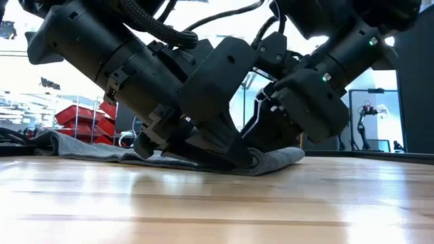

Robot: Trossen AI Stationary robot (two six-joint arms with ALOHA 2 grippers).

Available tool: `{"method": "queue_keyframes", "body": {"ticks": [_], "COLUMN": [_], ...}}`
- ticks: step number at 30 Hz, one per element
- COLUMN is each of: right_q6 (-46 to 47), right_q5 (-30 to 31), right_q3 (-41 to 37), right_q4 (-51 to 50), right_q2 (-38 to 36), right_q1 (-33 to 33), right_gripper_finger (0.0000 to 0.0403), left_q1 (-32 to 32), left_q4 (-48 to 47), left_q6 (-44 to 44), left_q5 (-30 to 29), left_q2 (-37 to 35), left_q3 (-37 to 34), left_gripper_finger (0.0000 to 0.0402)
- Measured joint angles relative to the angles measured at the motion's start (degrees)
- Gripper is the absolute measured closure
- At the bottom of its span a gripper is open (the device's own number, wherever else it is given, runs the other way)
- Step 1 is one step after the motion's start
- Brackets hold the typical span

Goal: Roll towel
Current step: Roll the gray towel

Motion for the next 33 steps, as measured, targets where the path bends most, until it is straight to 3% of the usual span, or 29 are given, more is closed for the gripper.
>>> {"method": "queue_keyframes", "body": {"ticks": [12,28,33], "right_q6": [-1.04,0.19,-1.72], "right_q5": [-3.64,-3.47,-1.85], "right_q3": [0.99,0.26,0.13], "right_q4": [1.02,0.11,-0.92], "right_q2": [-0.6,-0.62,-5.72], "right_q1": [0.18,-0.8,0.76], "right_gripper_finger": [0.0177,0.0177,0.0177], "left_q1": [0.42,0.08,0.08], "left_q4": [3.01,4.0,3.71], "left_q6": [-1.69,0.37,0.35], "left_q5": [-2.01,-1.63,-1.32], "left_q2": [2.26,2.8,2.82], "left_q3": [0.14,0.11,0.11], "left_gripper_finger": [0.0268,0.0268,0.0268]}}
